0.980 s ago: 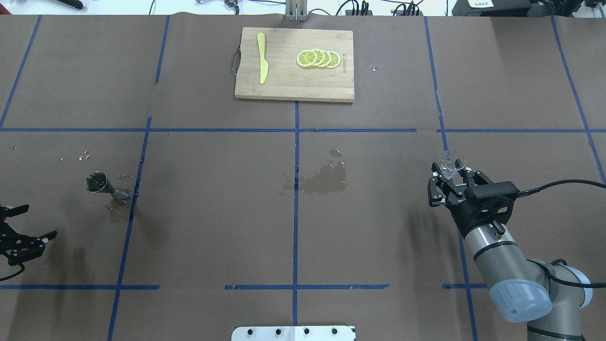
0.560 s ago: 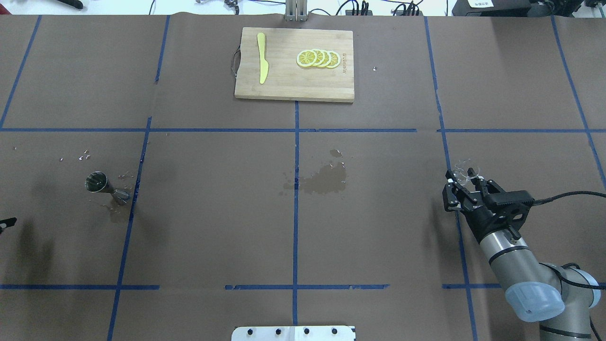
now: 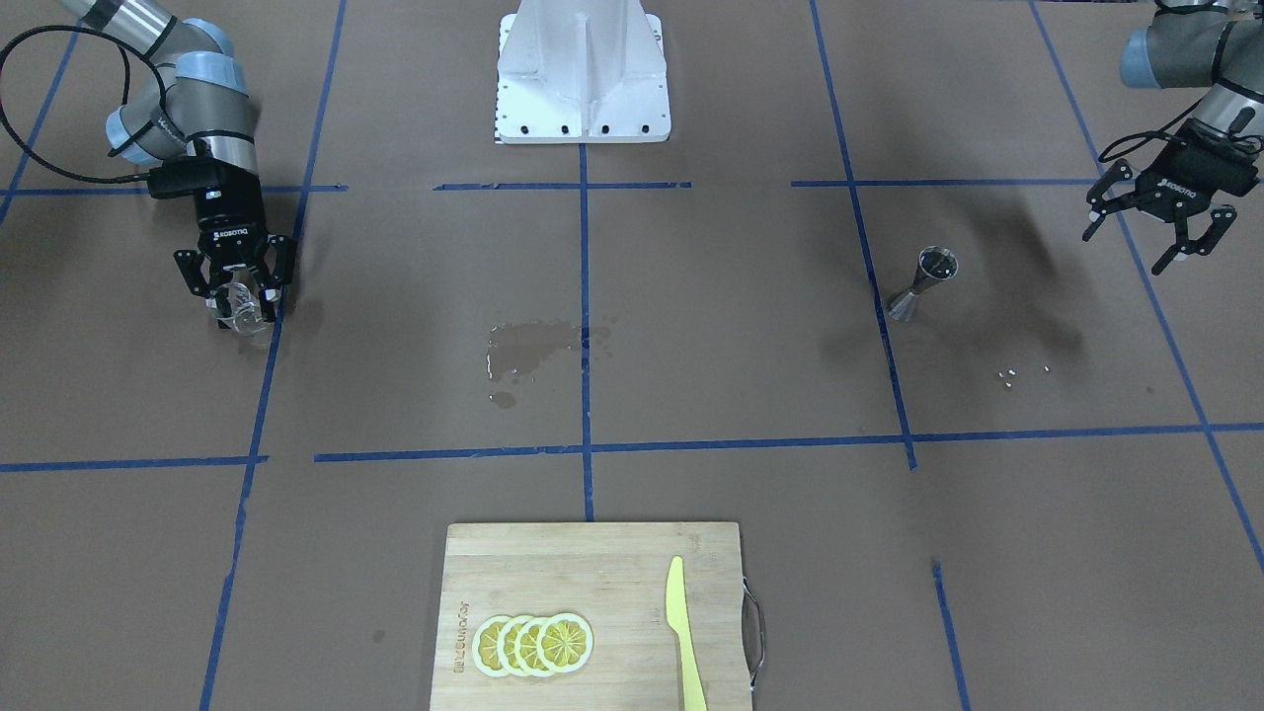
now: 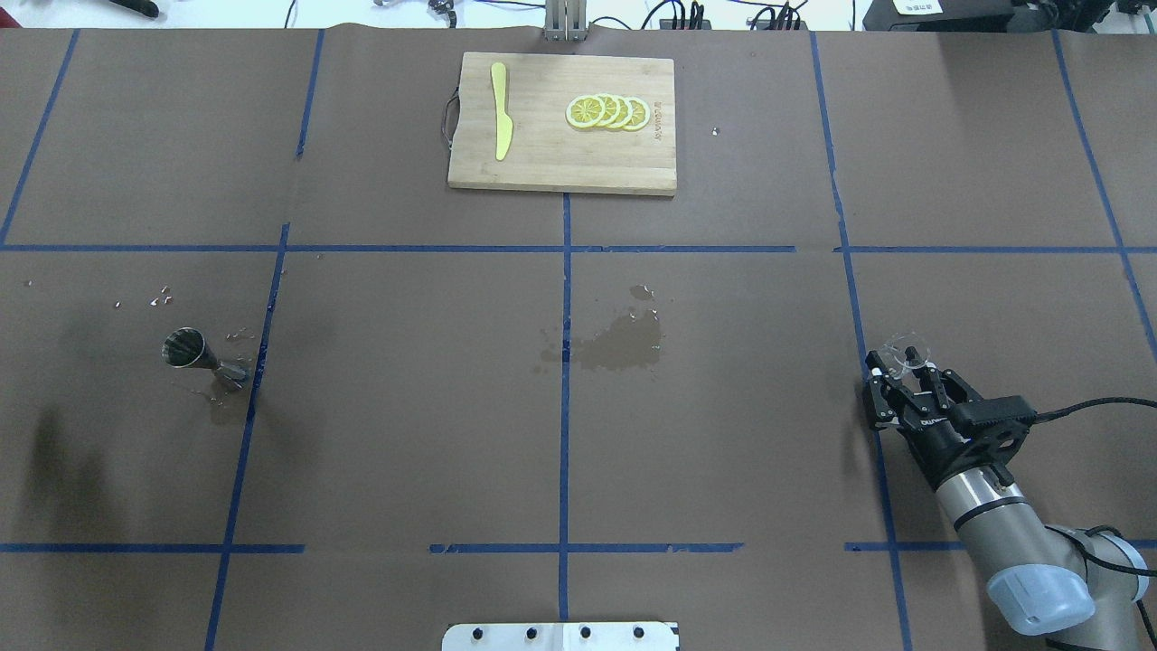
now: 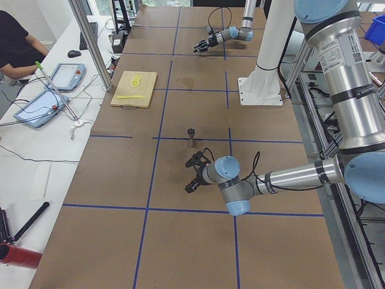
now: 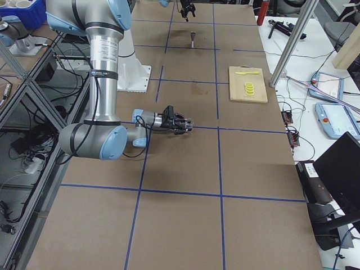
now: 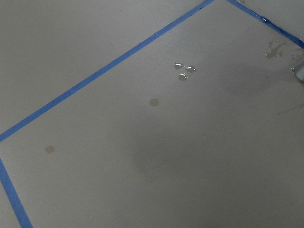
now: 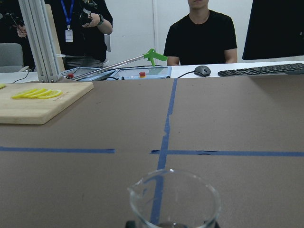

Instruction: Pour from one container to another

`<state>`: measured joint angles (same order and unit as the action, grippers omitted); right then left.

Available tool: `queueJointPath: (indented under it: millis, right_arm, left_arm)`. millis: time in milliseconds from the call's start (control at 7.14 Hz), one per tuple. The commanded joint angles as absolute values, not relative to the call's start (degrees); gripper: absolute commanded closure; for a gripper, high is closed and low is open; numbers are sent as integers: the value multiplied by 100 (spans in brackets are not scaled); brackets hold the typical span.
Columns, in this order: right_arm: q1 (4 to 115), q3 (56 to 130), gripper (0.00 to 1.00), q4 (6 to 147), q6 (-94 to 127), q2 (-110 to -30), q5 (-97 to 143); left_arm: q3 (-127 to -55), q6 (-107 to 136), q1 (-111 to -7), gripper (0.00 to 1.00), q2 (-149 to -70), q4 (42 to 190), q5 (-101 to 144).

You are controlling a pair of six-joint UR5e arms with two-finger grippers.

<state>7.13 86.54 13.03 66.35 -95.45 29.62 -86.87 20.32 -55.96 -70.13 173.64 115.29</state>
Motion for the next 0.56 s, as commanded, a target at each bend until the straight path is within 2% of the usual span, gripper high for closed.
queueJointPath:
  millis: [0, 140, 280, 420]
  right_arm:
    - [589, 8631, 65, 1476, 6618, -9519, 2865]
    - [589, 8622, 50, 1494, 6496, -9527, 2874]
    - [589, 8631, 39, 1494, 6269, -9527, 2874]
    - [589, 8674, 19, 1494, 6241, -9527, 2874]
  left_arm:
    - [-8675, 2056, -5625, 0, -7031, 17358, 11531]
    - [-8675, 2074, -5625, 0, -7040, 17358, 11531]
    - [-8675, 2083, -5625, 0, -7049, 17358, 11523]
    - [-8675, 2092, -5616, 0, -7049, 17358, 11522]
